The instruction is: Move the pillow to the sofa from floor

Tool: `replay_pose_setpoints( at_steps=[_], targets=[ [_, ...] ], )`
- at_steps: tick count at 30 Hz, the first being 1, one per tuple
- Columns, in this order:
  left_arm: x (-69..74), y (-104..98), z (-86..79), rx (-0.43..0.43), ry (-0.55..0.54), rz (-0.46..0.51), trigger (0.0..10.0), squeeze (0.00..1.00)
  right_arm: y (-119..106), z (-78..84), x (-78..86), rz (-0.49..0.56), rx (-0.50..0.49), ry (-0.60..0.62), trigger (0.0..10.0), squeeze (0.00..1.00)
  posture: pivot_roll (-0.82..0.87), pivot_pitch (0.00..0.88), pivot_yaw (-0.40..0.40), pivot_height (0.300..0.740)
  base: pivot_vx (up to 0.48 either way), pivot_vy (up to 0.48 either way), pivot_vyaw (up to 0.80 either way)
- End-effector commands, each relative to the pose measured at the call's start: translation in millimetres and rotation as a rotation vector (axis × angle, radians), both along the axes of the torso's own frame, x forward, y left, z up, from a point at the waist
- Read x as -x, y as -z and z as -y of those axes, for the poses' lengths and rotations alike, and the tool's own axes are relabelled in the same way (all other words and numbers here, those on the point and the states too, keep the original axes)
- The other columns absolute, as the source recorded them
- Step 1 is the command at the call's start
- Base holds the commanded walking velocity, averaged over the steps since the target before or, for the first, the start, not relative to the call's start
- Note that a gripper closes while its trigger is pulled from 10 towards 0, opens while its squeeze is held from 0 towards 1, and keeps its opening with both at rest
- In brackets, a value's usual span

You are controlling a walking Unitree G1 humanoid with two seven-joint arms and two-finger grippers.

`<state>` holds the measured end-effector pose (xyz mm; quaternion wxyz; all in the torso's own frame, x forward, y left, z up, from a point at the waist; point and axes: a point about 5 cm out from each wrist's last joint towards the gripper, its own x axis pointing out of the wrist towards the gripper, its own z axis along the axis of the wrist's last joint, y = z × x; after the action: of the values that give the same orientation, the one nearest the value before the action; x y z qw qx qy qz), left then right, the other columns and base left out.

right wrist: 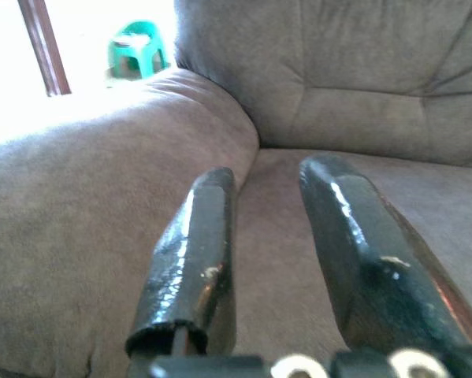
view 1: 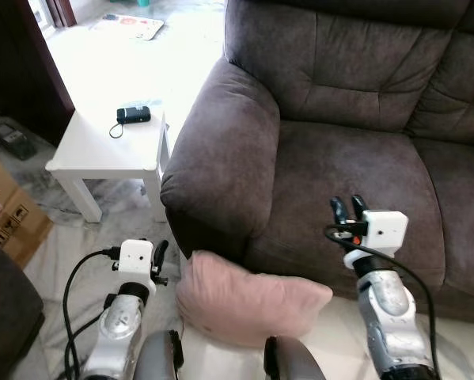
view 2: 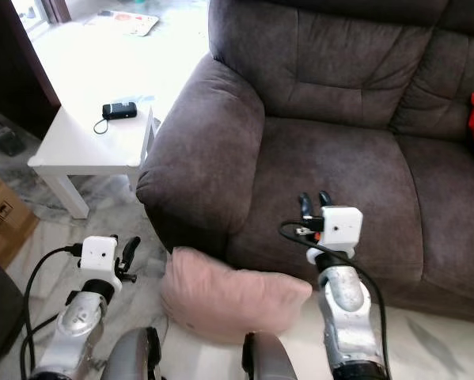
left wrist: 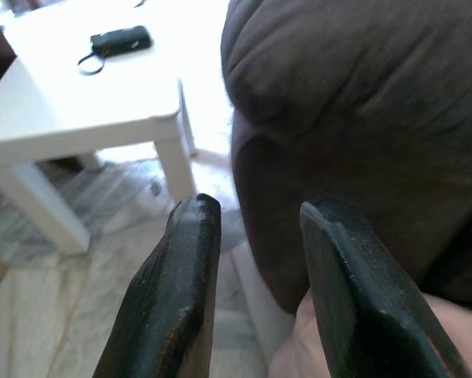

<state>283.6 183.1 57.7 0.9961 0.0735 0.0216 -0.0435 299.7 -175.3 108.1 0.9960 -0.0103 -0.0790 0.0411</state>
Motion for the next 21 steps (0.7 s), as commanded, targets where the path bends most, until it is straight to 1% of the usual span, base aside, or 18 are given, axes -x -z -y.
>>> replay_pose_setpoints(
  at_steps=[1,3,7,10,21],
  targets=[
    [6.8,11.4,10.1,0.016,0.061,-0.060,10.0,0.00,7.3,8.6,3.7,-0.031,0.001,0.029,10.0,0.00,-0.04,0.125,-0.043,0.602,0.000,0.000,0.00],
    [10.7,18.2,14.0,-0.006,0.122,-0.100,10.0,0.00,8.2,7.5,3.3,-0.037,-0.004,0.030,10.0,0.00,-0.03,0.127,-0.043,0.602,0.000,0.000,0.00],
    [11.2,17.8,13.1,0.001,0.115,-0.098,10.0,0.00,8.8,7.6,2.4,-0.045,-0.011,0.035,10.0,0.00,-0.03,0.129,-0.042,0.602,0.000,0.000,0.00],
    [11.1,17.2,12.6,0.004,0.118,-0.097,10.0,0.00,10.0,7.7,1.4,-0.056,-0.021,0.037,10.0,0.00,-0.03,0.129,-0.043,0.602,0.000,0.000,-0.72],
    [10.4,15.5,11.8,0.009,0.124,-0.093,10.0,0.00,9.6,7.9,0.5,-0.055,-0.011,0.036,10.0,0.00,-0.03,0.132,-0.044,0.602,0.000,0.000,-0.71]
  ],
)
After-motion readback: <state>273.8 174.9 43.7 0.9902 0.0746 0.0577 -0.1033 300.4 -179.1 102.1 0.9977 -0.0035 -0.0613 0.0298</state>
